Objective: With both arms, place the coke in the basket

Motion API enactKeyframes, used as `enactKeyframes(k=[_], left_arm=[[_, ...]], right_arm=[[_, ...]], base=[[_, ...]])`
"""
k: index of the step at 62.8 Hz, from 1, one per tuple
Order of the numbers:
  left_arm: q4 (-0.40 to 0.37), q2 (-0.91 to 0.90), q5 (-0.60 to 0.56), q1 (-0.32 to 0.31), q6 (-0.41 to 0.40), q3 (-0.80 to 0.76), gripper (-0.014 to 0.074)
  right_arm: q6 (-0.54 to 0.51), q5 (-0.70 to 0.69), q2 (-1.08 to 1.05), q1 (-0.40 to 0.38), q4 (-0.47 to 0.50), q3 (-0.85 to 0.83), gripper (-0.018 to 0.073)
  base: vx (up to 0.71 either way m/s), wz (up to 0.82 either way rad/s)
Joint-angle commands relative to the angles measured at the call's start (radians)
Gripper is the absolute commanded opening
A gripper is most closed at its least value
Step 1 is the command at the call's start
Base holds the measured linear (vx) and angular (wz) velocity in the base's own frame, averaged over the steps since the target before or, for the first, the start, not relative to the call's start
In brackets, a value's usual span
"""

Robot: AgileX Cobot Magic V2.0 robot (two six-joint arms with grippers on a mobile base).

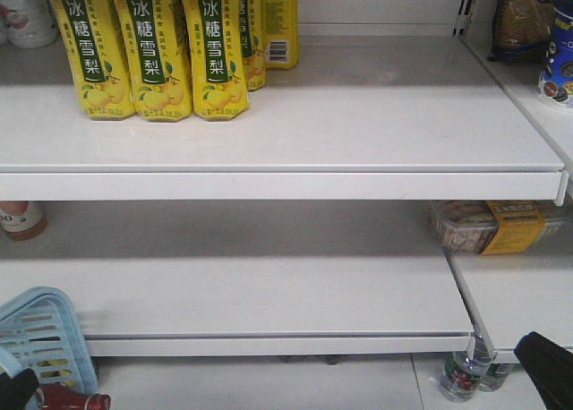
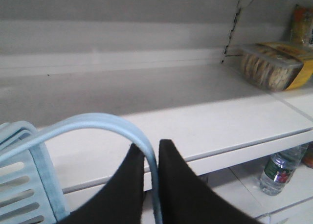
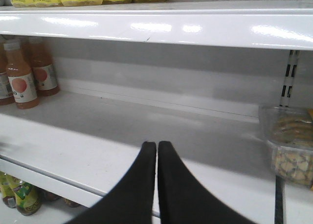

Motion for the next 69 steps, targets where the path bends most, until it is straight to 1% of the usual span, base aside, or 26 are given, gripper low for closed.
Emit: enactKeyframes(k=[1,6,9,20,24,30,38,41,46,52,56,62,69], left_arm=[[0.051,-0.032,-0.118,-0.003,0.063,-0.037,-0.0006],[0.05,-0.069,-0.097,0.002,0.081,-0.035,-0.0006],[0.049,-0.091,-0.087,0.015,0.092,-0.034,-0.0006],[-0.004,-0.177,-0.063,0.112,0.18,-0.034,-0.0006],[-0.005,-0.21,-0.063,0.156,0.203,-0.034,-0.0006],[-0.001,-0.205,-0.072,0.218,0.208,-0.034,-0.0006],[-0.003,-0.206,-0.071,0.283,0.208,-0.034,-0.0006],[-0.015,-0.206,-0.077,0.299,0.208,-0.034,-0.0006],[-0.048,-0.206,-0.084,0.318,0.209,-0.034,-0.0006],[-0.084,-0.206,-0.089,0.324,0.215,-0.034,-0.0006],[-0.091,-0.206,-0.097,0.325,0.237,-0.034,-0.0006],[-0.106,-0.206,-0.128,0.325,0.238,-0.034,-0.0006],[-0.106,-0.206,-0.166,0.325,0.236,-0.034,-0.0006]], right_arm=[[-0.001,-0.07,0.007,-0.003,0.0,-0.027,-0.0005],[-0.001,-0.07,0.007,-0.003,0.0,-0.027,-0.0005],[-0.001,-0.07,0.007,-0.003,0.0,-0.027,-0.0005],[-0.001,-0.07,0.007,-0.003,0.0,-0.027,-0.0005],[-0.001,-0.071,0.007,-0.003,0.0,-0.027,-0.0005],[-0.001,-0.071,0.007,-0.003,0.0,-0.027,-0.0005],[-0.001,-0.07,0.007,-0.003,0.0,-0.027,-0.0005],[-0.001,-0.07,0.007,-0.003,0.0,-0.027,-0.0005],[-0.001,-0.07,0.007,-0.003,0.0,-0.027,-0.0005],[-0.001,-0.07,0.007,-0.003,0.0,-0.027,-0.0005],[-0.001,-0.07,0.007,-0.003,0.0,-0.027,-0.0005],[-0.001,-0.07,0.007,-0.003,0.0,-0.027,-0.0005],[-0.001,-0.07,0.007,-0.003,0.0,-0.027,-0.0005]], base=[[0.0,0.0],[0.0,0.0],[0.0,0.0],[0.0,0.0],[0.0,0.0],[0.0,0.0],[0.0,0.0],[0.0,0.0],[0.0,0.0],[0.0,0.0],[0.0,0.0],[0.0,0.0],[0.0,0.0]])
